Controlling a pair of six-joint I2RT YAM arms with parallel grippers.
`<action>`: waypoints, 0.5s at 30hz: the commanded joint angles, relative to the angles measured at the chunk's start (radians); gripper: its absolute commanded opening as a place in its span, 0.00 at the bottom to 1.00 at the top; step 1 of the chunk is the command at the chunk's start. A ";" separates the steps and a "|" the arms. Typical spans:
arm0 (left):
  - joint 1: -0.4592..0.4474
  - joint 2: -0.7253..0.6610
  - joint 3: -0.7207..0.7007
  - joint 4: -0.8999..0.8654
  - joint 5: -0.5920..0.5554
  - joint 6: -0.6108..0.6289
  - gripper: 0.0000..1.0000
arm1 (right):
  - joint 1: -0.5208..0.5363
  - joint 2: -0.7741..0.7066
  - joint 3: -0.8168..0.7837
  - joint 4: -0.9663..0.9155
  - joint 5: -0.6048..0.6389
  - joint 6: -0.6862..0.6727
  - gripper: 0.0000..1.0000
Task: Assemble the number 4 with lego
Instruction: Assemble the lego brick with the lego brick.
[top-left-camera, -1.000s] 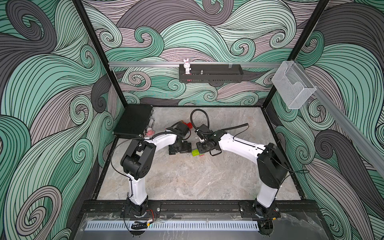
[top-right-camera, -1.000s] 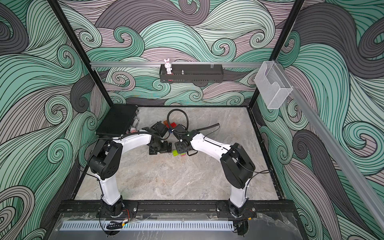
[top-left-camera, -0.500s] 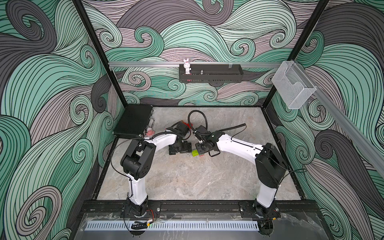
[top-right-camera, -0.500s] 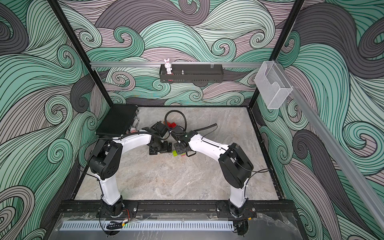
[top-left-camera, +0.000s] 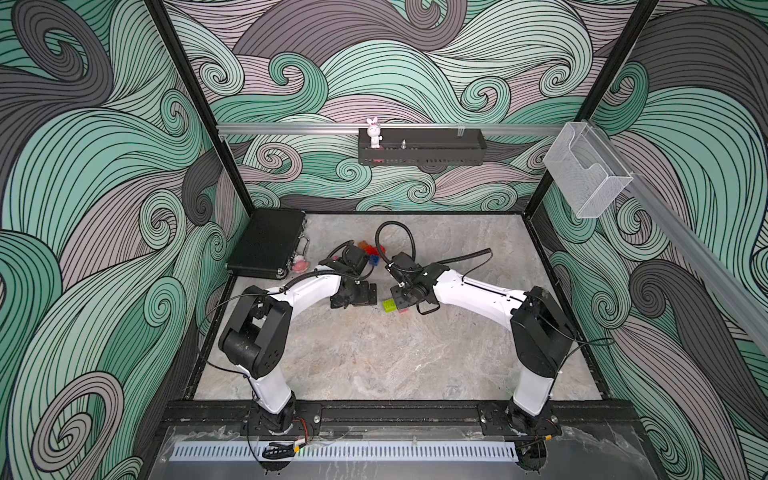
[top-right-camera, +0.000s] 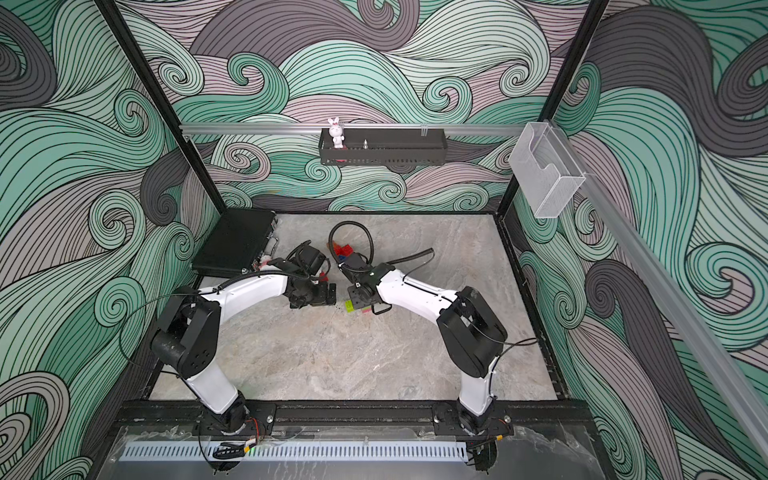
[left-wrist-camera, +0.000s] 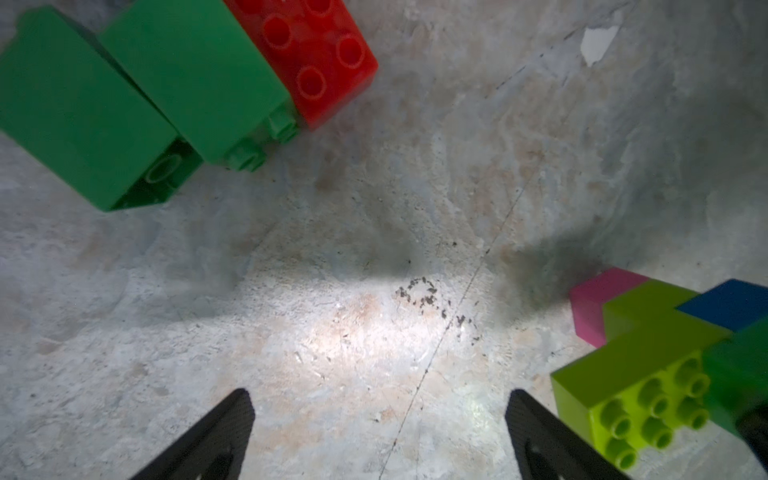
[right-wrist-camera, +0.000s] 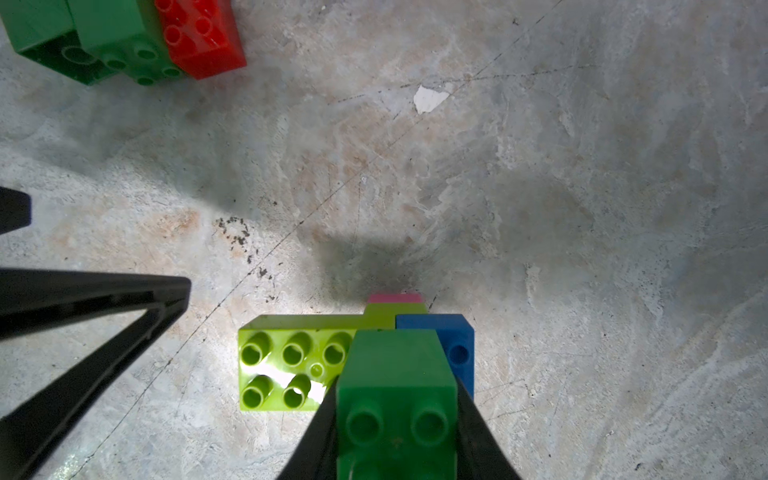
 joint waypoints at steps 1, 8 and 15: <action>0.005 -0.029 -0.008 0.024 -0.001 0.007 0.99 | -0.005 0.104 -0.040 -0.252 0.011 0.051 0.36; 0.004 -0.037 -0.001 0.003 -0.004 0.001 0.99 | -0.002 0.105 0.051 -0.227 0.022 0.093 0.49; 0.006 -0.042 0.001 -0.003 -0.005 0.003 0.99 | -0.001 0.074 0.095 -0.212 0.033 0.084 0.54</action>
